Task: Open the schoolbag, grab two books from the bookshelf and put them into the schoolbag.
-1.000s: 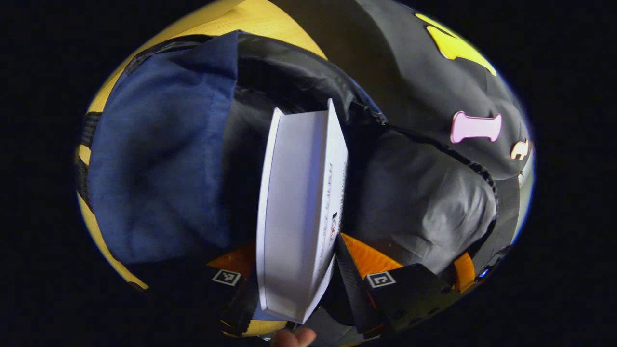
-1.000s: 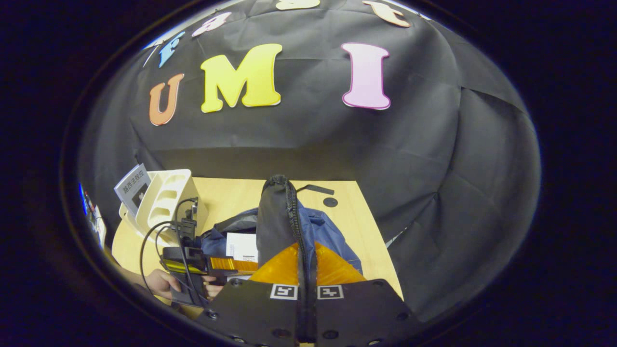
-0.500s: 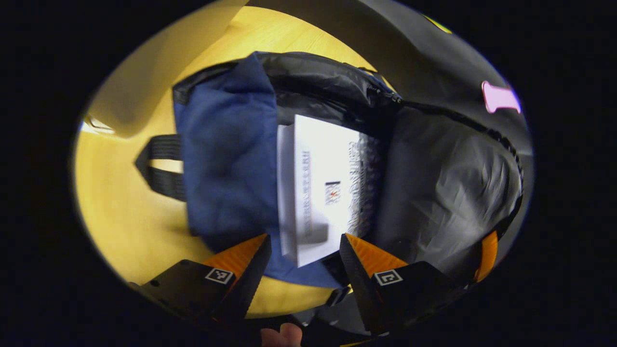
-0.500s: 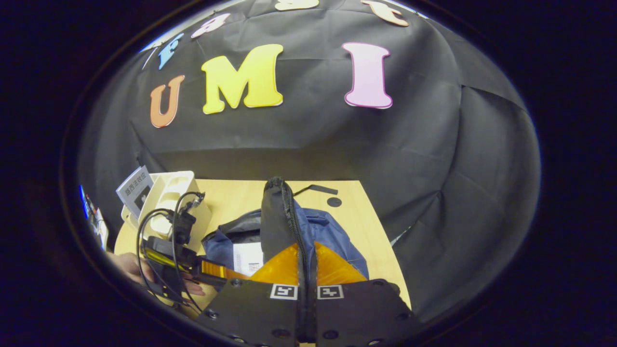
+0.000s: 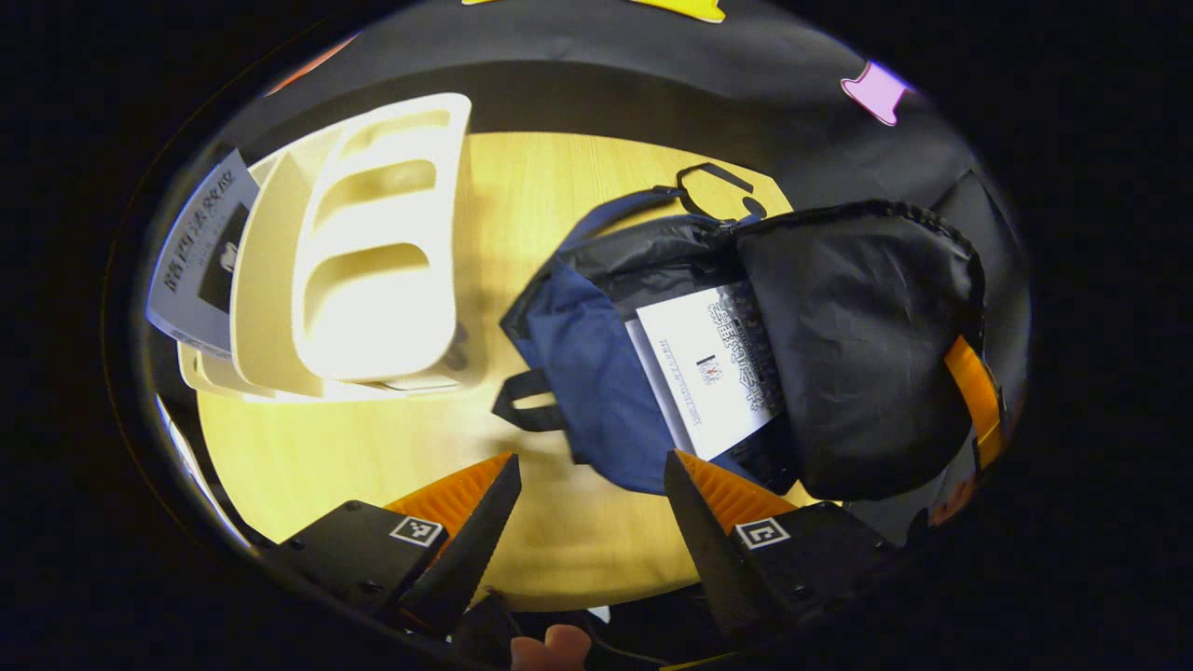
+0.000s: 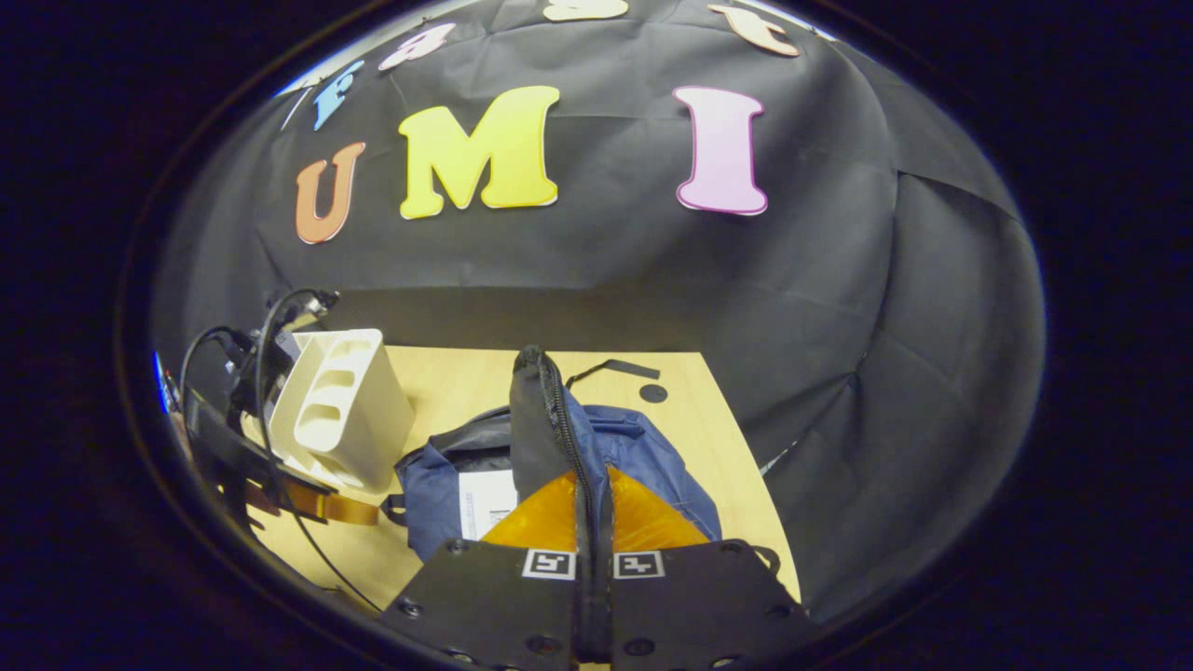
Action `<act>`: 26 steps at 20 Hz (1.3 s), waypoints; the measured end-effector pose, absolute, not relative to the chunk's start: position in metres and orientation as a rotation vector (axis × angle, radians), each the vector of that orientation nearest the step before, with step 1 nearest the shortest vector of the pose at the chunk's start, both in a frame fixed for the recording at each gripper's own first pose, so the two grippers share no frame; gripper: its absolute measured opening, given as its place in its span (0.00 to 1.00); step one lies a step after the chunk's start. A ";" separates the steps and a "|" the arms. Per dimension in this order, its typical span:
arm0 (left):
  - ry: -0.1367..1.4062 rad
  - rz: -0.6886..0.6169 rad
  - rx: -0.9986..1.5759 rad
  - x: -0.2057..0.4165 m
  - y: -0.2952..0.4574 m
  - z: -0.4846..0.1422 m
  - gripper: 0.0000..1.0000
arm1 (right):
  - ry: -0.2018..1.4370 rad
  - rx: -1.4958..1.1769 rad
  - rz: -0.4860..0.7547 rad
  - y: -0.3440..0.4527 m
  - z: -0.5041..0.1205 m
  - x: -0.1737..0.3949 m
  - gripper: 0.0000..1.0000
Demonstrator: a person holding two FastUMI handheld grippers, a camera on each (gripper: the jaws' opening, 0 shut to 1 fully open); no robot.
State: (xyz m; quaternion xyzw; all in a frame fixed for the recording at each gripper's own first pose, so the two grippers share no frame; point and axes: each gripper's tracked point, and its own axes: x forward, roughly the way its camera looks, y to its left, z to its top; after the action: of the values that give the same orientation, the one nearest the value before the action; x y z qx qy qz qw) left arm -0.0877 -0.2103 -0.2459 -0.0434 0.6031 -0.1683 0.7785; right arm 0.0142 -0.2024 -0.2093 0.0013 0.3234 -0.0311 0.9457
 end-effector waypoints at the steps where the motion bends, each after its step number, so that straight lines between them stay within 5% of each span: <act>1: 1.273 -0.350 -0.085 -0.085 -0.197 -0.236 0.98 | 0.662 -0.005 -0.060 -0.200 -0.210 0.014 0.00; 12: 0.818 -0.116 0.048 -0.016 -0.024 -0.107 0.97 | 0.672 -0.097 -0.081 -0.186 -0.206 0.016 0.00; 17: 0.771 -0.060 0.041 0.016 0.029 -0.076 0.96 | 0.675 -0.102 -0.101 -0.182 -0.204 0.016 0.00; 26: 0.929 -0.113 -0.049 0.072 0.064 -0.103 0.97 | 0.685 -0.095 -0.150 -0.177 -0.204 0.009 0.00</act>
State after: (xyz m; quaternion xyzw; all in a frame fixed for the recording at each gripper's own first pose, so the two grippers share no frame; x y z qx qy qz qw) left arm 0.0724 0.0635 -0.1030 -0.0235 0.4479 -0.0543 0.8921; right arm 0.0091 -0.1772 -0.2040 -0.0467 0.3353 -0.0735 0.9381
